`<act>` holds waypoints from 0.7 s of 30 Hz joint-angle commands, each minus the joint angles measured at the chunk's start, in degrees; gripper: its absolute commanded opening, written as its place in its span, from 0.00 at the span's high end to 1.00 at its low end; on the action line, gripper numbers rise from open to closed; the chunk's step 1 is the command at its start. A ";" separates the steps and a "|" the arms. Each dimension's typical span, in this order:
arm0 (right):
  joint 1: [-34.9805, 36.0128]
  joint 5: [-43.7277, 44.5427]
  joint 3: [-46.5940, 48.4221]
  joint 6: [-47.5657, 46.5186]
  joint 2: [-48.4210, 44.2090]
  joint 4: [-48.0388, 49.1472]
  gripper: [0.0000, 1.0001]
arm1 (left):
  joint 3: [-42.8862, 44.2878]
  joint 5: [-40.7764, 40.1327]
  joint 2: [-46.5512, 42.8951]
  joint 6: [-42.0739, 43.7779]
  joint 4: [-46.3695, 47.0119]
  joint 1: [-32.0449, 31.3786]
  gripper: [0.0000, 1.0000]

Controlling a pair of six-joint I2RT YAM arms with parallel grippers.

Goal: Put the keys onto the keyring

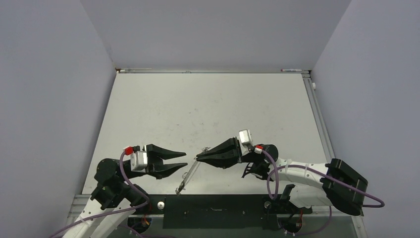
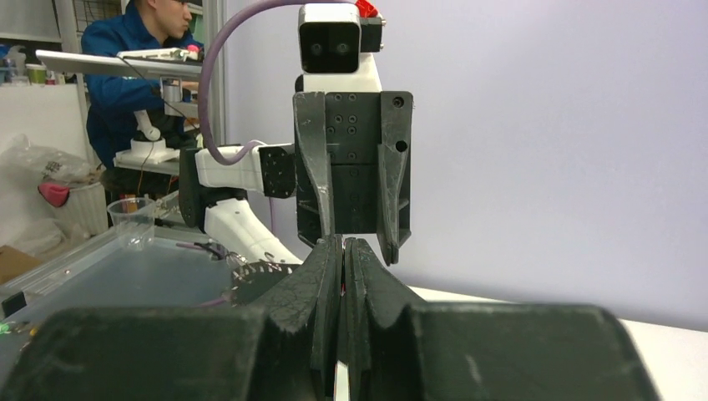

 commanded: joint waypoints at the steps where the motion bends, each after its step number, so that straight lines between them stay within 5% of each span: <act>1: 0.08 1.02 1.06 2.19 1.94 10.22 0.95 | 0.18 -0.47 2.57 -1.13 6.21 0.37 0.69; 21: 0.17 1.48 4.32 7.80 9.59 21.47 0.95 | -1.69 1.65 3.93 -3.08 8.86 0.37 0.75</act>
